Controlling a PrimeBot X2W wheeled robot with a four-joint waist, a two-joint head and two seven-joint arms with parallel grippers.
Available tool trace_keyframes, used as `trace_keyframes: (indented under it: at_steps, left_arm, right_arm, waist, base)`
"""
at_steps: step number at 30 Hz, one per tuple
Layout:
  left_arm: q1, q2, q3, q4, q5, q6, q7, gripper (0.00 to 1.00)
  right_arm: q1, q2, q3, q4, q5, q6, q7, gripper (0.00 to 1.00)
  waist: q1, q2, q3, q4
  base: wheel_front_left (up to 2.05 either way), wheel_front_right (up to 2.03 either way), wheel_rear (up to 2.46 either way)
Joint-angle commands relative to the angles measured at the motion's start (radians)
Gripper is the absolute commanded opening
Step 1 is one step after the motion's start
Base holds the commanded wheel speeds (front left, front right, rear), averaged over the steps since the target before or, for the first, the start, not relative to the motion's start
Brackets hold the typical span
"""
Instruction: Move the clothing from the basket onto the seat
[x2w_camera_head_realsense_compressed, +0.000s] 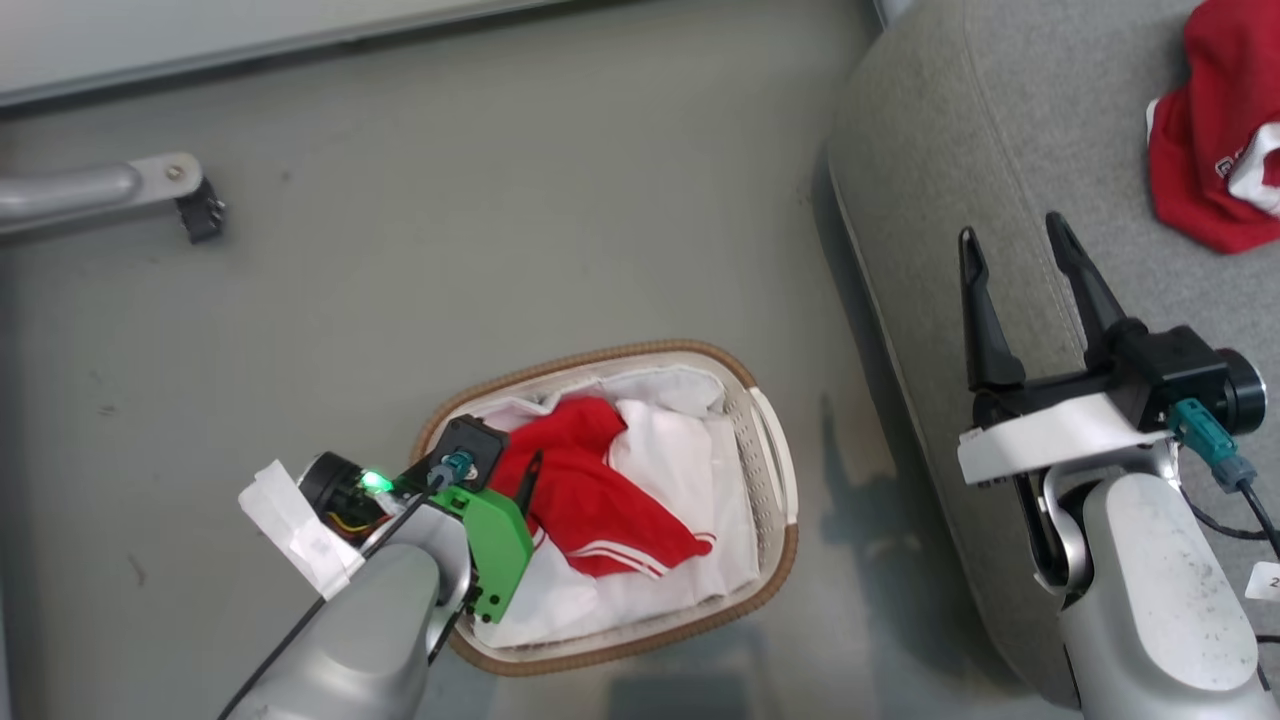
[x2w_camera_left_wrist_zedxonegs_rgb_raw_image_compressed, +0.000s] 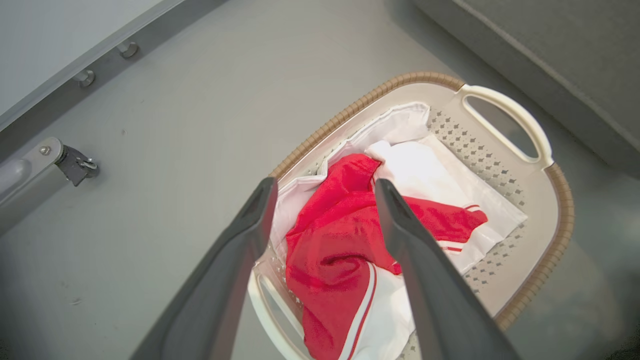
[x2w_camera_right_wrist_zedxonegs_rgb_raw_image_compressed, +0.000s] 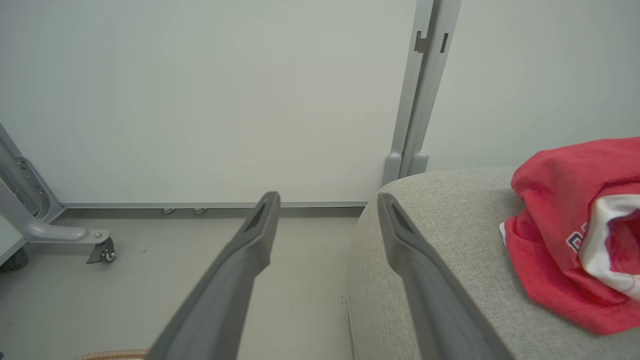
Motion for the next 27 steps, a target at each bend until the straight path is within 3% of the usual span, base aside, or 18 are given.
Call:
trace_keyframes:
  at_steps: [1,9,23,24,25,27]
  left_arm:
    - [-0.029,0.011,-0.018,0.024,-0.018,0.001,0.018,1.00]
    - [-0.113,0.057,-0.117,0.142,-0.058,0.002,0.111,1.00]
    - [-0.173,0.108,-0.144,0.228,-0.077,0.008,0.216,1.00]
    - [-0.172,0.110,-0.145,0.231,-0.080,0.009,0.224,0.95]
    - [-0.171,0.111,-0.143,0.233,-0.084,0.010,0.230,0.60]
    - [-0.167,0.111,-0.143,0.236,-0.087,0.015,0.236,0.36]
  right_arm:
    - [-0.022,-0.002,0.002,-0.007,0.007,-0.001,-0.002,1.00]
    - [-0.079,-0.002,0.037,-0.029,0.040,-0.001,-0.002,1.00]
    - [-0.112,-0.002,0.067,-0.028,0.083,-0.001,-0.002,1.00]
    - [-0.114,-0.002,0.069,-0.027,0.086,-0.001,-0.002,1.00]
    - [-0.114,-0.002,0.070,-0.025,0.089,-0.001,-0.002,1.00]
    - [-0.115,-0.002,0.072,-0.022,0.092,-0.001,-0.002,1.00]
  waist:
    - [0.0000,0.0000,0.116,-0.077]
    - [0.0000,0.0000,0.226,-0.139]
    - [0.0000,0.0000,0.308,-0.195]
    - [0.0000,0.0000,0.309,-0.196]
    - [0.0000,0.0000,0.309,-0.197]
    - [0.0000,0.0000,0.307,-0.197]
  base:
    - [0.00,0.00,0.00]
    - [0.00,0.00,0.00]
    - [0.00,0.00,0.00]
    - [0.00,0.00,0.00]
    - [0.00,0.00,0.00]
    - [0.00,0.00,0.00]
